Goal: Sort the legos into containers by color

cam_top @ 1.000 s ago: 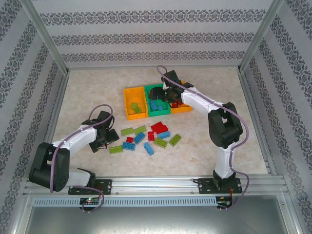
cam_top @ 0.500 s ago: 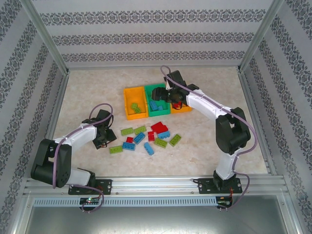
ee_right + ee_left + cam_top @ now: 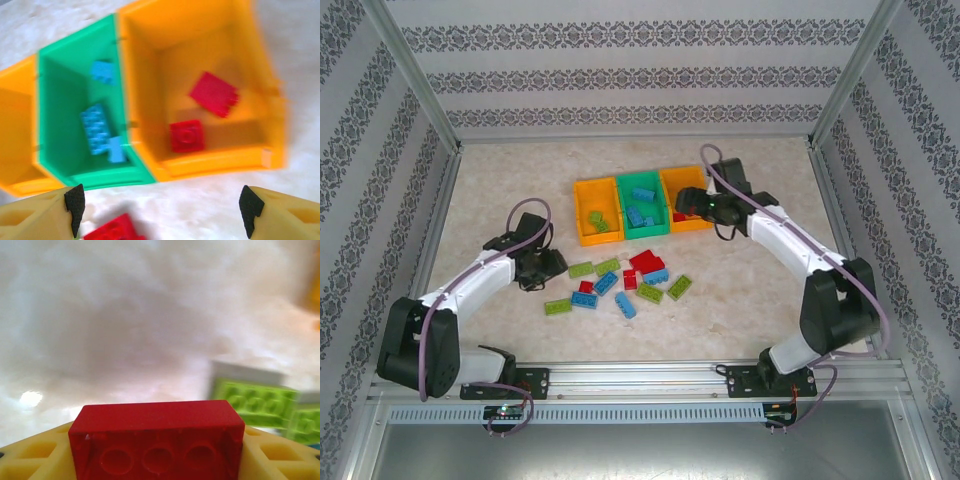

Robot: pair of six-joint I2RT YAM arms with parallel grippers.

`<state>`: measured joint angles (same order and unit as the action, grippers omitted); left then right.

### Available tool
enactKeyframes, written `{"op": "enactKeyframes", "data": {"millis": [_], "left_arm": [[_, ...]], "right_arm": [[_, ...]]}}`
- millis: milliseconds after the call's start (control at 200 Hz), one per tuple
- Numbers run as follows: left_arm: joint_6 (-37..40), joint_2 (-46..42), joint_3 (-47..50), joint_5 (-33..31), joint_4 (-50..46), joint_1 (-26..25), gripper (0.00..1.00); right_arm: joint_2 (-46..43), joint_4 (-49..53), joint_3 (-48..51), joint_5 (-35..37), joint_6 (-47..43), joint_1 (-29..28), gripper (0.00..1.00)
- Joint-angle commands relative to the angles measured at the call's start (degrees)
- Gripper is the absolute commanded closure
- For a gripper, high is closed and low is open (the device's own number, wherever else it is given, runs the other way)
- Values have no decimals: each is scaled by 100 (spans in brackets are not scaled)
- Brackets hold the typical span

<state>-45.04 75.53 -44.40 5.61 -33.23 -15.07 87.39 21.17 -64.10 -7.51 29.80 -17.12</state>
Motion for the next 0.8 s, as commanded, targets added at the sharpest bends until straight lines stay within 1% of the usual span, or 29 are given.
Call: {"op": "enactKeyframes", "data": {"millis": [0,75,195,315,425,629,739,794], "left_arm": [[-20,204,-506,160,274,-530,55],[-67,645,-949,238,408,-1004,55],[42,1681,-1999,470,580,-1716,55],[347,2809,-3350,763,548,-2107,56],[667,3739,-4819,969,323,-2235,57],[971,5285,-7417,1230,-258,-2246,56],[989,5934,-8467,1250,-486,-2224,56],[926,6206,-8867,1258,-559,-2203,54]], "right_arm": [[-456,100,485,196,-114,318,16],[-684,157,774,224,-127,524,15],[-959,263,1135,242,-111,778,15],[-1268,318,1501,283,-73,886,15],[-1578,348,1886,297,-25,946,14],[-2051,379,2496,87,-140,864,15],[-2322,370,2744,76,-305,680,15],[-2410,370,2837,66,-400,550,15]]}}
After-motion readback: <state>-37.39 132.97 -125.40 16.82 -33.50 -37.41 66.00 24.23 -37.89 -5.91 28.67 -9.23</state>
